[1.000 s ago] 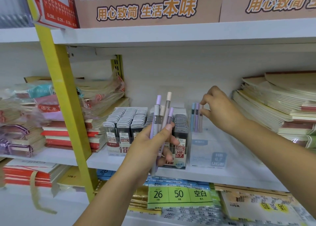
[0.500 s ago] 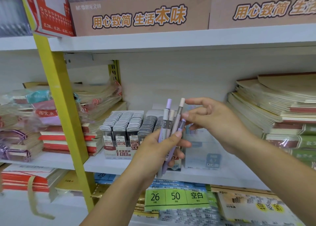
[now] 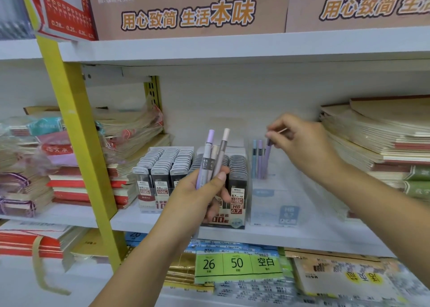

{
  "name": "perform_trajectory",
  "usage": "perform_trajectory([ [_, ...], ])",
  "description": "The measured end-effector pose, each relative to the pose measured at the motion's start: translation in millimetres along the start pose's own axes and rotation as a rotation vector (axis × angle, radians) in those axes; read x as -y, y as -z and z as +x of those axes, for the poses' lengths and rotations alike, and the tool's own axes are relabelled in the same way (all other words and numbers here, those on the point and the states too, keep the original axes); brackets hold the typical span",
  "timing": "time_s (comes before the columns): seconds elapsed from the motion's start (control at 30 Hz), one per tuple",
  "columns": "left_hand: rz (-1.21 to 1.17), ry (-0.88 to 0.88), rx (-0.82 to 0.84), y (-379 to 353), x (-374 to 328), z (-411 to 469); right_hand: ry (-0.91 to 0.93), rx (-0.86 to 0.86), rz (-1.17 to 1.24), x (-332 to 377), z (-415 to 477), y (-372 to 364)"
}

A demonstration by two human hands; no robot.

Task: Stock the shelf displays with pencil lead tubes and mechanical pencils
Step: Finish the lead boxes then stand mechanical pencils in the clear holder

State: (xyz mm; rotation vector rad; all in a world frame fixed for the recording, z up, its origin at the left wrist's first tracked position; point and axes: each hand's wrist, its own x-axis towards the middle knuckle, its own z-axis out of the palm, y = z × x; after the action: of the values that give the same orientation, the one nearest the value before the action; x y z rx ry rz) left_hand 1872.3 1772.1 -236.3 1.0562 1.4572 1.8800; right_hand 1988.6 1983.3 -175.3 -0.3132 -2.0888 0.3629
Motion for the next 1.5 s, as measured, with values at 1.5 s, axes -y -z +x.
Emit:
perform_trajectory([
  [1.5,0.012,0.045,0.092,-6,6,-1,-0.302,-0.153,0.708,43,-1,22],
])
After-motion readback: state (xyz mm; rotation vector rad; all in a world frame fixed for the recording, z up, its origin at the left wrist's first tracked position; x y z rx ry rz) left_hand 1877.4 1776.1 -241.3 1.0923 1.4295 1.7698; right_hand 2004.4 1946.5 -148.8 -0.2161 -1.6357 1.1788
